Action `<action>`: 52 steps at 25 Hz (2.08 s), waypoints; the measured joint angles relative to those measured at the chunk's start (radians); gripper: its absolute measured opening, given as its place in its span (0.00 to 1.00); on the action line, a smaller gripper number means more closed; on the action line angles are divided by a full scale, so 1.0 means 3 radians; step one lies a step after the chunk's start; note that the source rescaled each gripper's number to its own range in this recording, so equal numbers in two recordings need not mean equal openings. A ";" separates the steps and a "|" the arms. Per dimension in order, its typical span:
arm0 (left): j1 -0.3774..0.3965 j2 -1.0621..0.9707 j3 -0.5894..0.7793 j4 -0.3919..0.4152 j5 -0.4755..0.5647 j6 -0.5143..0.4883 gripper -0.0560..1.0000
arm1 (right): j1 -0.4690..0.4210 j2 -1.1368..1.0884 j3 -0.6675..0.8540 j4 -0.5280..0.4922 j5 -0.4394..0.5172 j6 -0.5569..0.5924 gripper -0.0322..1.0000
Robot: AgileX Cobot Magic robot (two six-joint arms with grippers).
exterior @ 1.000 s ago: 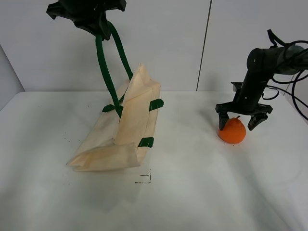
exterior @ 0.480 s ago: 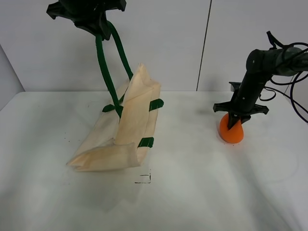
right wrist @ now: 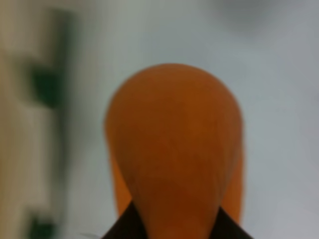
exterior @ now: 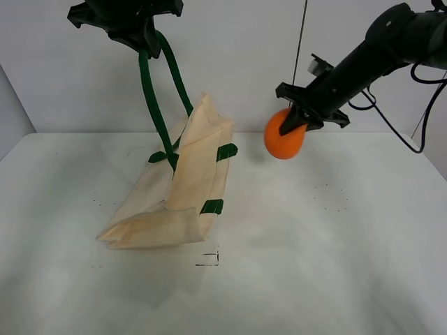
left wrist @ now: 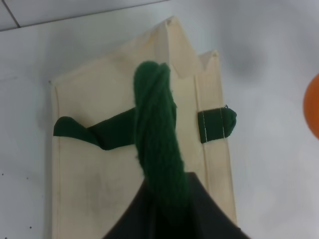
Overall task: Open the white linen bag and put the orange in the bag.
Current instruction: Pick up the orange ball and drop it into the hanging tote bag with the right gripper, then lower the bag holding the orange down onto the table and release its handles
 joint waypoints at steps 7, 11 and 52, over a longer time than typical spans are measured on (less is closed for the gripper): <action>0.0000 0.0000 0.0000 0.0000 0.0000 0.0000 0.05 | 0.0706 0.0168 0.0000 0.0277 -0.0519 -0.0097 0.04; 0.0000 0.0000 0.0000 0.0000 0.0000 0.0000 0.05 | 0.0992 0.0371 0.0000 0.0313 -0.0860 -0.0100 0.04; 0.0000 -0.0001 0.0000 -0.0029 0.0000 0.0000 0.05 | 0.0003 0.0569 -0.0445 -0.2087 0.0524 0.0825 1.00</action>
